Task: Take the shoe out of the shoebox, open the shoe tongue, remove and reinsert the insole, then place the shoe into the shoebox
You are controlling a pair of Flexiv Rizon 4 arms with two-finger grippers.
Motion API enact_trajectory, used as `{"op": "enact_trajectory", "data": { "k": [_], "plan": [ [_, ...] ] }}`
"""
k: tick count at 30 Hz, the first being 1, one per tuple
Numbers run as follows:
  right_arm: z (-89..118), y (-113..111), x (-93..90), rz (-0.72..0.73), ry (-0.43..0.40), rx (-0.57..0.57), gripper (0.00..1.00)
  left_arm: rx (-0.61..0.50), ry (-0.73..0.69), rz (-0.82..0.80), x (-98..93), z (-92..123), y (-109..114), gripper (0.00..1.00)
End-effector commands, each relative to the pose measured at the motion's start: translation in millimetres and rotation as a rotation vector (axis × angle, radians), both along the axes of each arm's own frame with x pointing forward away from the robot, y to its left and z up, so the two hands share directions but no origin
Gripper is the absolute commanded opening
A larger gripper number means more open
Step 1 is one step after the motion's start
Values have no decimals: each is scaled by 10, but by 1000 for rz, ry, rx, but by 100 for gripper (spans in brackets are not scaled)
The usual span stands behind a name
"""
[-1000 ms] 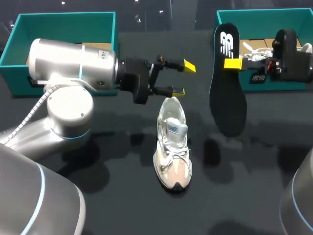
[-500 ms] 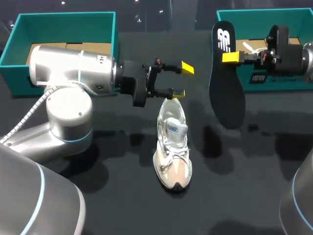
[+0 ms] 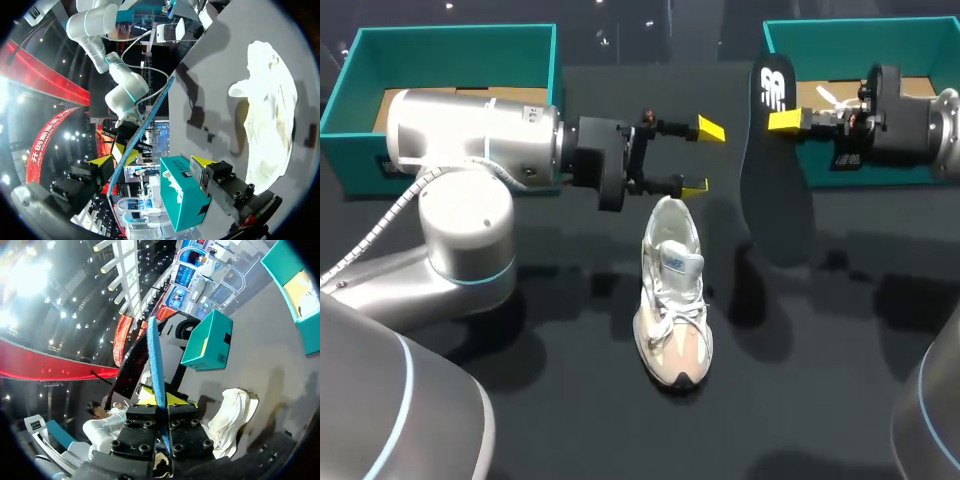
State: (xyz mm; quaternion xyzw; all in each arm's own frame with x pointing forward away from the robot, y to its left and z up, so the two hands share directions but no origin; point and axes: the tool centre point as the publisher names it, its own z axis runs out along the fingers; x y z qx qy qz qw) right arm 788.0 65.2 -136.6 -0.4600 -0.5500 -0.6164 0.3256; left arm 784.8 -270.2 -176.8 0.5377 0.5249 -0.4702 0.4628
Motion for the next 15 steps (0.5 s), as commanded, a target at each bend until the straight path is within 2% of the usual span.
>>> {"op": "enact_trajectory", "data": {
  "k": [1,6,11,14,15],
  "plan": [
    [-116,61,42,-28,172,2,0,-16,1,-7,23,-38,-51,100],
    [-223,112,73,-41,259,25,0,-34,9,-14,16,-45,-136,98],
    [-265,145,158,-45,304,35,0,-51,6,-30,-29,-39,-212,85],
    [-294,170,214,-45,328,36,0,-57,-3,-26,-41,-44,-245,76],
    [-303,182,234,-47,333,38,0,-60,-3,-22,-36,-48,-256,70]
  ]
}}
